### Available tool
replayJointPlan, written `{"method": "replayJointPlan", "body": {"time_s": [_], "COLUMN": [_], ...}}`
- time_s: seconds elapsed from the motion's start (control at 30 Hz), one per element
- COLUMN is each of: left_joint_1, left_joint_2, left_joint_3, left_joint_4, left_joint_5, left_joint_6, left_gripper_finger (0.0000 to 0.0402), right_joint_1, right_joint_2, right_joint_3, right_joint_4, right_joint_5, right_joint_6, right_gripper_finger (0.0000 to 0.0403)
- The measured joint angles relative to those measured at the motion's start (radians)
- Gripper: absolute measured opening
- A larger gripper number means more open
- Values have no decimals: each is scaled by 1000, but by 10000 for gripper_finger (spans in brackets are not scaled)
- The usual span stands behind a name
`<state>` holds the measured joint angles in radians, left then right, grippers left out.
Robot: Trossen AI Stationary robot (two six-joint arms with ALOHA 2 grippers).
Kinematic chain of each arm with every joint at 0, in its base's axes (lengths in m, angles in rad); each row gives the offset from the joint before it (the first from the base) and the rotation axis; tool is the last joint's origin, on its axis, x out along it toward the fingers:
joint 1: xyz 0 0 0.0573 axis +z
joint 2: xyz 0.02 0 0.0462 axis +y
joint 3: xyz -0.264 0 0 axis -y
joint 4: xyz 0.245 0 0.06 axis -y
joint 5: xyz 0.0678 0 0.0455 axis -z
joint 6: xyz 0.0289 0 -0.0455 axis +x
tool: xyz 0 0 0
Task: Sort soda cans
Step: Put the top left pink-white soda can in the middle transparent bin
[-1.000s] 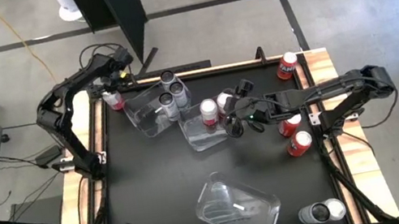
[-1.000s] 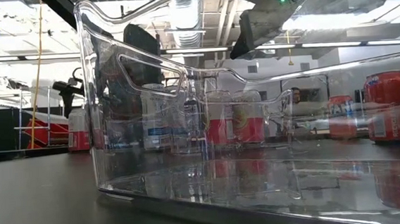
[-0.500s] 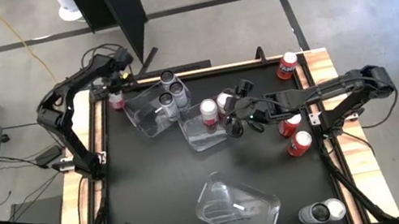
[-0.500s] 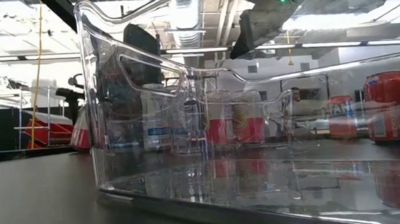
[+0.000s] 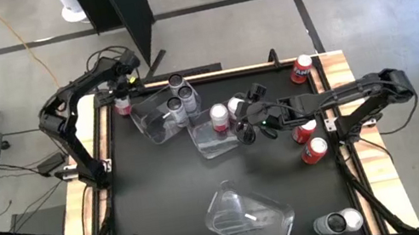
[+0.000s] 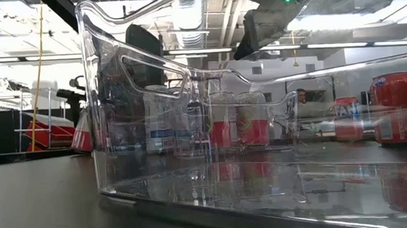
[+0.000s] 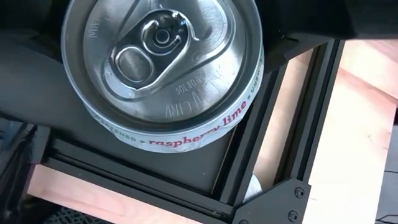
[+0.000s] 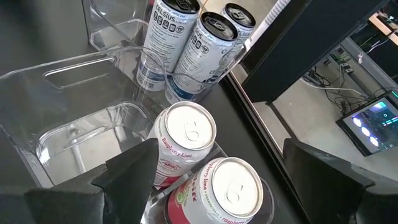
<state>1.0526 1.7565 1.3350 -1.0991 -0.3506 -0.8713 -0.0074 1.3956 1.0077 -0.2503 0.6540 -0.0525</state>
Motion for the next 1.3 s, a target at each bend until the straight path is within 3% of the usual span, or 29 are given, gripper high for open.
{"method": "replayJointPlan", "body": {"time_s": [0.77,1.3], "left_joint_1": [-60,-156], "left_joint_2": [-20,-277], "left_joint_3": [3,3], "left_joint_4": [-22,-47], "left_joint_5": [-19,-34], "left_joint_6": [120,163], "left_gripper_finger": [289,289], "right_joint_1": [0,-1], "right_joint_2": [0,0], "right_joint_3": [1,1], "right_joint_4": [10,29], "right_joint_5": [0,1], "right_joint_6": [0,-9], "right_gripper_finger": [361,361]}}
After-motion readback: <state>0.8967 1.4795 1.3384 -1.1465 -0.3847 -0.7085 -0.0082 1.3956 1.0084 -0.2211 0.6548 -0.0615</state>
